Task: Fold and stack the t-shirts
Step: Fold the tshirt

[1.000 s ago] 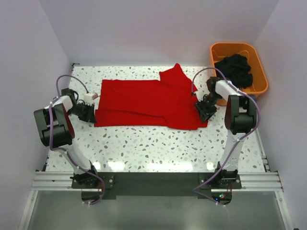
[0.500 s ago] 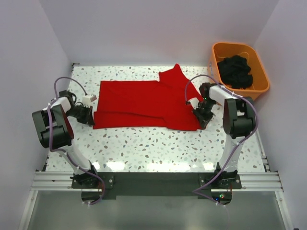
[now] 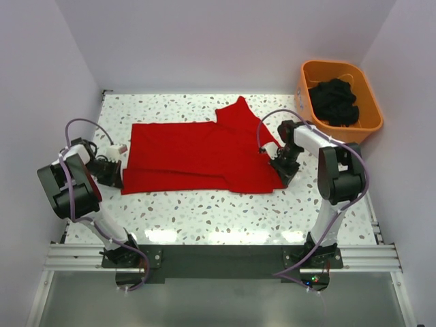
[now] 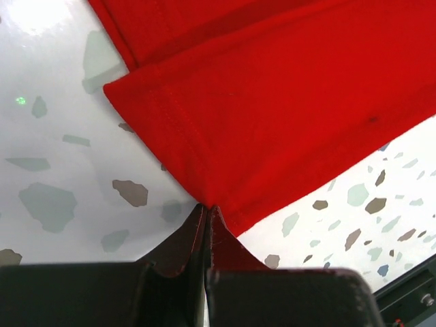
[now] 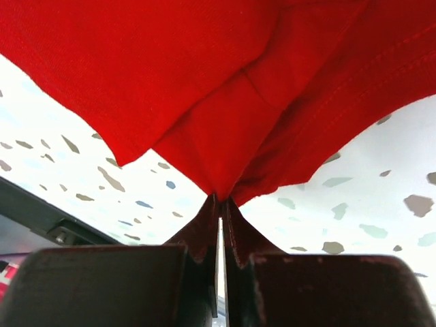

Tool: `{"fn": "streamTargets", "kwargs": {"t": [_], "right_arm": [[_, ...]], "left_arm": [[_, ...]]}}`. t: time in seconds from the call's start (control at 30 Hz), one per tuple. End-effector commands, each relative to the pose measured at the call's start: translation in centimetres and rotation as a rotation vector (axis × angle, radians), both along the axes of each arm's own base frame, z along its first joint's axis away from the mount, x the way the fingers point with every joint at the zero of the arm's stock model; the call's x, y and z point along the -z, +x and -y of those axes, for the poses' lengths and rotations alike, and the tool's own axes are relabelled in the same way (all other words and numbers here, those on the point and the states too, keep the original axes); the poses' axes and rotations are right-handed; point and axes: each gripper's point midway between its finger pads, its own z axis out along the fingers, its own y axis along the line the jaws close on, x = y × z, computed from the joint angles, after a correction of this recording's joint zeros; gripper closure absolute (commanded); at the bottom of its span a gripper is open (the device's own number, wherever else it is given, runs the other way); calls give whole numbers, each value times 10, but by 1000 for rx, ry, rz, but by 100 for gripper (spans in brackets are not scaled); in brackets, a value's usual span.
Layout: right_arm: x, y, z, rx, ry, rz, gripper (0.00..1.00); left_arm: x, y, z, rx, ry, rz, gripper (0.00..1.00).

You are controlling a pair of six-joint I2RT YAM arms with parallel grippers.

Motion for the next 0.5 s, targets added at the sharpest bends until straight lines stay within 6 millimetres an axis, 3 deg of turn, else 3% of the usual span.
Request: {"fn": "streamTargets", "kwargs": {"t": [0.0, 0.03, 0.07, 0.1, 0.17, 0.23, 0.27, 0.33, 0.37, 0.4, 0.43, 0.47], "right_arm": [[-15, -11, 1, 11, 6, -4, 100], [-17, -9, -1, 25, 9, -2, 88], [-19, -7, -2, 33, 12, 7, 75], [-23, -5, -4, 40, 22, 16, 62], [-36, 2, -10, 61, 49, 42, 57], [-51, 4, -14, 72, 71, 68, 56], [-57, 4, -19, 80, 104, 76, 56], [-68, -1, -25, 99, 140, 81, 56], [-73, -4, -31, 109, 179, 77, 57], [-73, -5, -34, 122, 192, 67, 57], [-72, -10, -37, 144, 204, 44, 57], [-71, -13, -39, 156, 212, 24, 58]], "left_arm": [[-14, -2, -4, 53, 15, 35, 100], [-25, 9, 2, 64, -28, 88, 92], [-36, 14, 5, 84, -35, 135, 71], [-46, 20, 8, 102, -48, 178, 64], [-79, 40, 19, 166, -62, 327, 50], [-102, 52, 30, 243, -59, 432, 47], [-117, 57, 50, 336, -62, 513, 45], [-122, 62, 77, 448, -51, 585, 44], [-134, 70, 110, 575, -32, 680, 44], [-136, 71, 129, 632, -30, 719, 44], [-125, 64, 149, 677, -41, 726, 44], [-131, 58, 184, 783, -53, 781, 44]]}}
